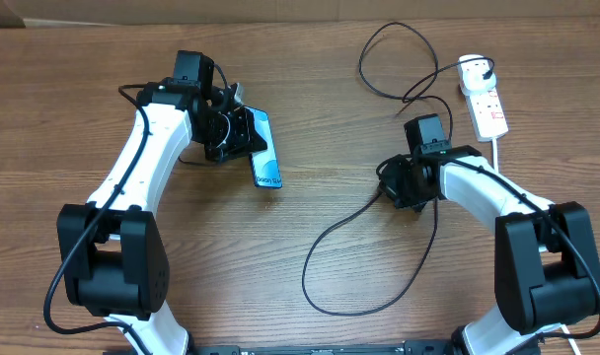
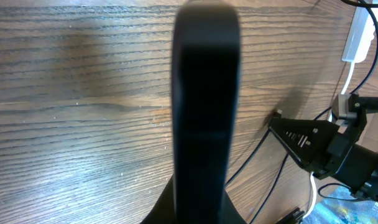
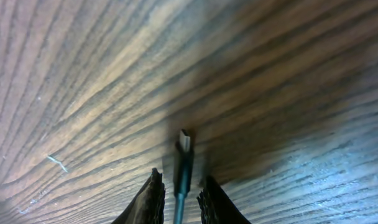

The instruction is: Plug charger to phone and switch on socket

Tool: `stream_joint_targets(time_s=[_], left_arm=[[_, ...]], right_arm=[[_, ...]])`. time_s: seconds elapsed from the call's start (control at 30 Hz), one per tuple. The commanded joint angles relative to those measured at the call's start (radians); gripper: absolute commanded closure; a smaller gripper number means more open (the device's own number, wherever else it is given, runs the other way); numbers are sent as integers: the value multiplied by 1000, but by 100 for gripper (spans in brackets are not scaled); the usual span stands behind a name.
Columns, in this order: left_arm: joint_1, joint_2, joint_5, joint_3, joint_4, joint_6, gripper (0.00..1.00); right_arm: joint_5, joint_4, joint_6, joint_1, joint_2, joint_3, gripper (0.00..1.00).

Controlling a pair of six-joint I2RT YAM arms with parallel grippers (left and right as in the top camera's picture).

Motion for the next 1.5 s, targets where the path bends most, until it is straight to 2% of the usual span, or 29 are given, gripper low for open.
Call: stream_joint_targets(time_s=[0.0,0.2,0.37,0.57,0.8,1.1,1.2,1.3,1.47], left_arm=[[-1,-3,10,8,5,23,96],[-1,-3,10,8,5,23,96],[-1,-3,8,8,5,17,96],[-1,-3,-47,8,4,-96,96],[-1,-3,-96,8,5,-208,96],[-3,-3,-85,8,9,-237,96],[-3,-4,24,8,44,-217,96],[-3,-4,219,8,132,-133,96],[0,-4,509,8,273,-127,96]], right_arm=[[-15,10,13,-1,1,-11,81],[-14,10,13,-1,1,-12,82],[-13,8,13,-1,1,-12,87],[3,35,13,-1,1,-35,96],[5,63,13,-1,1,-59,96],[-52,51,-25,-1,-5,-40,96],[-107,51,-106,-1,-23,-27,96],[-163,51,-164,-2,-54,-18,96],[-227,47,-219,-2,-126,-17,96]])
